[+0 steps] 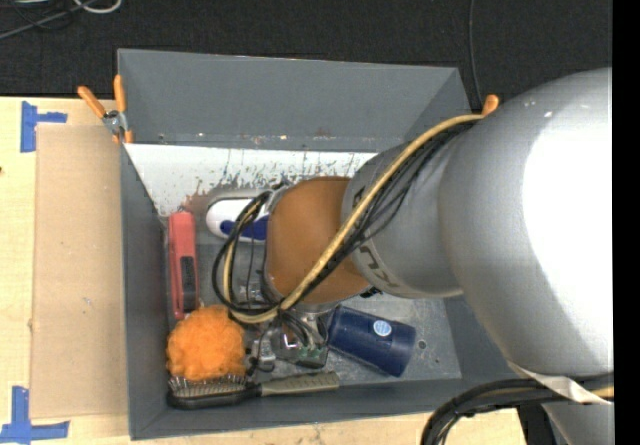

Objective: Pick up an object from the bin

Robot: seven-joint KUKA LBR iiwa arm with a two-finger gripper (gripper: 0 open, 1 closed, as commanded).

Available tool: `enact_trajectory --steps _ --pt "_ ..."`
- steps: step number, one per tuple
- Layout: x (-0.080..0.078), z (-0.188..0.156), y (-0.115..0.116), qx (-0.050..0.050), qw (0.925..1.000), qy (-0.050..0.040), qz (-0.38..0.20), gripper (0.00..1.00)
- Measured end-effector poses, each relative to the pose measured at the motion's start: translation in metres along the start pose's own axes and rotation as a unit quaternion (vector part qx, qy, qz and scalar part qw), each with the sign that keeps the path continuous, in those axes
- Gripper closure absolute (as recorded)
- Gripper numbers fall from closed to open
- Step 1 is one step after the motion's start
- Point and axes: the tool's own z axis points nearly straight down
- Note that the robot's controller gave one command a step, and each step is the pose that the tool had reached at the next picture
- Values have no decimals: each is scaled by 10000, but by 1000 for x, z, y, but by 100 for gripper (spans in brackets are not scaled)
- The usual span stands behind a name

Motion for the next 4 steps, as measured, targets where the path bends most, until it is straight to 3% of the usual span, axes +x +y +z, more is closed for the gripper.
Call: enact_trajectory --steps 1,3,4 --pt "-6 1 9 10 9804 -12 -1971 0" --pt "-3 2 15 23 9344 -39 -3561 0" --pt "-1 -11 15 25 9406 -22 -3394 100"
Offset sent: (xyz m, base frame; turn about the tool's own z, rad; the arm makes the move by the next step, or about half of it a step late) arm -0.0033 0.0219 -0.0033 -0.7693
